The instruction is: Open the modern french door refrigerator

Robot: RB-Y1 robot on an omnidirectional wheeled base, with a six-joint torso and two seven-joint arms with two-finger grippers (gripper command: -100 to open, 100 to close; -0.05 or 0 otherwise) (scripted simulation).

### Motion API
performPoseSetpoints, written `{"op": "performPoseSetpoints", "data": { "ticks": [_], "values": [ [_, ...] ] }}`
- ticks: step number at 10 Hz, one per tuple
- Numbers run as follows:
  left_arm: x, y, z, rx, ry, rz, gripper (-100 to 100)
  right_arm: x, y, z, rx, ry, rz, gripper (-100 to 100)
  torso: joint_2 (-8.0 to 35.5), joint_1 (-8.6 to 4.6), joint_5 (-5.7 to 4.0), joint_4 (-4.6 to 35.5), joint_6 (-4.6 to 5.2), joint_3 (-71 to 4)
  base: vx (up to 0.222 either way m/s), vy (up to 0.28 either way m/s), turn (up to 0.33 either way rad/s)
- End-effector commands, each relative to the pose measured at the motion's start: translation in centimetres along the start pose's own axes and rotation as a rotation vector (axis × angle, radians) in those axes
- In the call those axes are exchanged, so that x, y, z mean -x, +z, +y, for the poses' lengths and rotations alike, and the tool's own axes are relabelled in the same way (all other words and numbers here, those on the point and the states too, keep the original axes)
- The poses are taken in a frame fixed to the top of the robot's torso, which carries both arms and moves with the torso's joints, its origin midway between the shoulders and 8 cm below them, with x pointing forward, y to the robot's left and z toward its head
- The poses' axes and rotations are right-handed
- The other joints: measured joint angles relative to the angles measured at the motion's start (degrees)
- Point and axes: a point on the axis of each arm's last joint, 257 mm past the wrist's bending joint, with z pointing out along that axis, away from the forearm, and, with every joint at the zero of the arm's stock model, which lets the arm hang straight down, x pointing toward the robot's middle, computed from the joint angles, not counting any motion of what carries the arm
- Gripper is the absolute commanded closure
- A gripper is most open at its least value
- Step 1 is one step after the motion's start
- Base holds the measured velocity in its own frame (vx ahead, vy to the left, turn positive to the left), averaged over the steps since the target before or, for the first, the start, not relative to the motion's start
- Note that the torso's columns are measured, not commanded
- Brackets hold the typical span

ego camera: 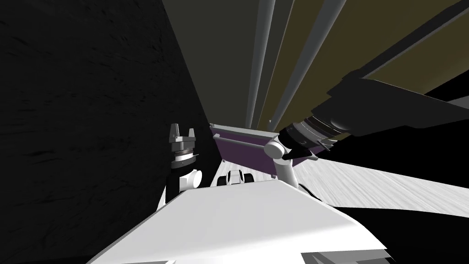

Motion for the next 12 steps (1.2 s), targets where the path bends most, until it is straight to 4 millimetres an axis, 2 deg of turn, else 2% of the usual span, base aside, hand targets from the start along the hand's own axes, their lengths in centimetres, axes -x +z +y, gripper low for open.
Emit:
{"op": "performPoseSetpoints", "data": {
  "ticks": [1,3,6,8,12],
  "values": [
    [0.0,0.0,0.0,0.000,0.000,0.000,0,0.0,0.9,1.0,0.081,0.101,-0.005,-100,-0.01,0.02,0.00,0.00,-0.03,0.00,0.016,-0.001,0.067],
    [0.0,0.0,0.0,0.000,0.000,0.000,0,0.3,1.7,2.3,0.186,0.245,-0.014,-100,-0.03,0.03,0.01,0.00,-0.02,-0.02,0.021,0.005,0.175],
    [0.0,0.0,0.0,0.000,0.000,0.000,0,0.9,2.3,2.9,0.263,0.356,-0.029,-100,-0.03,0.00,0.00,-0.01,-0.02,-0.02,0.017,-0.003,0.100],
    [0.0,0.0,0.0,0.000,0.000,0.000,0,1.6,2.7,3.7,0.361,0.505,-0.041,-100,-0.01,0.02,0.01,0.00,-0.02,0.00,0.011,-0.006,0.172],
    [0.0,0.0,0.0,0.000,0.000,0.000,0,3.3,3.0,3.8,0.465,0.686,-0.083,-100,-0.02,0.02,0.00,0.00,0.01,-0.01,0.005,-0.005,0.104]
  ]
}}
